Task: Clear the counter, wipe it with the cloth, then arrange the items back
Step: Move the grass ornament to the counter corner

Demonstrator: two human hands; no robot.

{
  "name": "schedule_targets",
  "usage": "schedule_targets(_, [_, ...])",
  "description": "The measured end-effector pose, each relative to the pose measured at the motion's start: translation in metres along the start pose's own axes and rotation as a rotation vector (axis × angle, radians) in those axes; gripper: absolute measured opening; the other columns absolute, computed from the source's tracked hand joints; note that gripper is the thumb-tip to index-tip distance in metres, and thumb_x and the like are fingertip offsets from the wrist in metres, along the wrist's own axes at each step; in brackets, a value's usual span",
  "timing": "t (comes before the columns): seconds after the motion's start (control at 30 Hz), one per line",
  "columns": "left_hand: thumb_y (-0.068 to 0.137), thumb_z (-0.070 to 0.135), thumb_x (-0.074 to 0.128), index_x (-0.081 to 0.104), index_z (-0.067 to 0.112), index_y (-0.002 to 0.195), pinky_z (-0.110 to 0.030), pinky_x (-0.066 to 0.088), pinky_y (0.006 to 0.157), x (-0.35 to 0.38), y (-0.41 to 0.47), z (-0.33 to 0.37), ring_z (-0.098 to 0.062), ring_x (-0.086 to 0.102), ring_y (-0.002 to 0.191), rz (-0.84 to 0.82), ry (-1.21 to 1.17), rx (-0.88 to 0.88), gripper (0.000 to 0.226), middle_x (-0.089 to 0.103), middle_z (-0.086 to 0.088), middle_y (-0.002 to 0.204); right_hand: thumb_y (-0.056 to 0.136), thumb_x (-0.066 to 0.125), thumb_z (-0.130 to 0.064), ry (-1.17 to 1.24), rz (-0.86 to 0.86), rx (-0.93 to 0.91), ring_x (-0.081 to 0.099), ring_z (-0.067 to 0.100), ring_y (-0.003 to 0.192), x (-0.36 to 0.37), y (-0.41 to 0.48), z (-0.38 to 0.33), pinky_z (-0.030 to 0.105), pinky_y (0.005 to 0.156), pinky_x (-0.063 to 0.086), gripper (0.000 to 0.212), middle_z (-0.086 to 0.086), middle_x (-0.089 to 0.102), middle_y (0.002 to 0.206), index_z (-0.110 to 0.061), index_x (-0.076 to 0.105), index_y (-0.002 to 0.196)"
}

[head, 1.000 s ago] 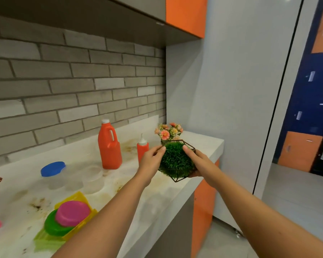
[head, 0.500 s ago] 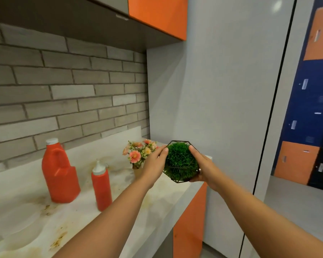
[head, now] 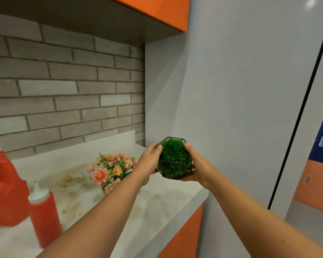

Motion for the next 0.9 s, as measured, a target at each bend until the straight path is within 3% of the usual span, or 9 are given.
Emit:
schedule_targets(0.13, [0.098,0.040,0.037,0.048,0.020,0.130,-0.036,0.047,0.082,-0.012,0.043,0.009,-0.024,0.055,0.109,-0.016,0.007,-0.106,0.039,0.057,-0.006,0.124,0.092,0.040,-0.055,0.010,-0.038,0.018,0.063,0.028,0.095,0.005,0.045,-0.004,0.039,0.071,0.058,0.027,0.002,0.060,0.109,-0.036,0.058,0.097])
schedule_targets(0.27, [0.101,0.033,0.034,0.052,0.019,0.123,-0.027,0.045,0.063,-0.031,0.087,0.025,-0.014,0.056,0.084,-0.019,-0.009,-0.119,0.032,0.061,-0.001,0.097,0.092,0.040,-0.054,0.026,-0.052,0.020,0.064,0.030,0.090,0.016,0.097,-0.015,0.040,0.072,0.057,0.031,0.006,0.059,0.101,-0.029,0.058,0.099])
schedule_targets(0.4, [0.101,0.029,0.037,0.054,0.014,0.112,-0.026,0.044,0.063,-0.047,0.125,0.039,-0.014,0.053,0.072,0.051,-0.043,-0.126,0.025,0.056,-0.001,0.082,0.095,0.034,-0.053,0.016,-0.099,-0.022,0.065,0.024,0.084,0.026,0.143,-0.032,0.036,0.070,0.057,0.037,0.000,0.059,0.093,-0.026,0.054,0.111])
schedule_targets(0.5, [0.101,0.028,0.038,0.052,0.013,0.107,-0.025,0.044,0.061,-0.053,0.152,0.046,-0.013,0.052,0.072,0.094,0.001,-0.127,0.021,0.054,0.000,0.081,0.095,0.031,-0.056,-0.024,-0.093,-0.033,0.064,0.021,0.083,0.028,0.177,-0.034,0.034,0.074,0.056,0.041,-0.001,0.060,0.090,-0.026,0.054,0.111])
schedule_targets(0.63, [0.097,0.030,0.047,0.053,0.009,0.100,-0.032,0.047,0.077,-0.068,0.188,0.040,-0.017,0.056,0.083,0.184,-0.005,-0.150,0.021,0.057,-0.002,0.086,0.093,0.032,-0.059,-0.085,-0.108,0.003,0.063,0.014,0.084,0.036,0.221,-0.030,0.024,0.066,0.050,0.054,0.003,0.066,0.096,-0.016,0.059,0.114])
schedule_targets(0.77, [0.094,0.027,0.054,0.051,0.009,0.079,-0.032,0.045,0.070,-0.082,0.220,0.033,-0.014,0.053,0.067,0.298,-0.005,-0.169,0.023,0.055,-0.003,0.077,0.092,0.037,-0.058,-0.117,-0.155,0.025,0.064,0.022,0.094,0.048,0.271,-0.018,0.032,0.085,0.054,0.066,0.011,0.065,0.111,-0.003,0.056,0.123])
schedule_targets(0.83, [0.093,0.028,0.055,0.052,0.008,0.081,-0.032,0.045,0.068,-0.089,0.237,0.029,-0.016,0.053,0.070,0.360,0.009,-0.179,0.024,0.054,-0.004,0.080,0.093,0.039,-0.055,-0.105,-0.202,0.024,0.063,0.025,0.103,0.054,0.295,-0.016,0.030,0.088,0.053,0.066,0.015,0.063,0.117,0.000,0.054,0.125])
schedule_targets(0.9, [0.093,0.030,0.055,0.054,0.005,0.092,-0.031,0.045,0.063,-0.093,0.256,0.024,-0.022,0.055,0.082,0.420,0.005,-0.180,0.024,0.057,-0.007,0.092,0.094,0.040,-0.051,-0.079,-0.241,0.028,0.063,0.025,0.104,0.059,0.318,-0.016,0.023,0.078,0.054,0.060,0.016,0.063,0.117,0.000,0.053,0.124])
Point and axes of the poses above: each hand's wrist, its own y-axis towards the middle knuckle, its own x-axis out of the palm, z = x × y, the point moved 3 cm from there along y, towards the middle knuckle
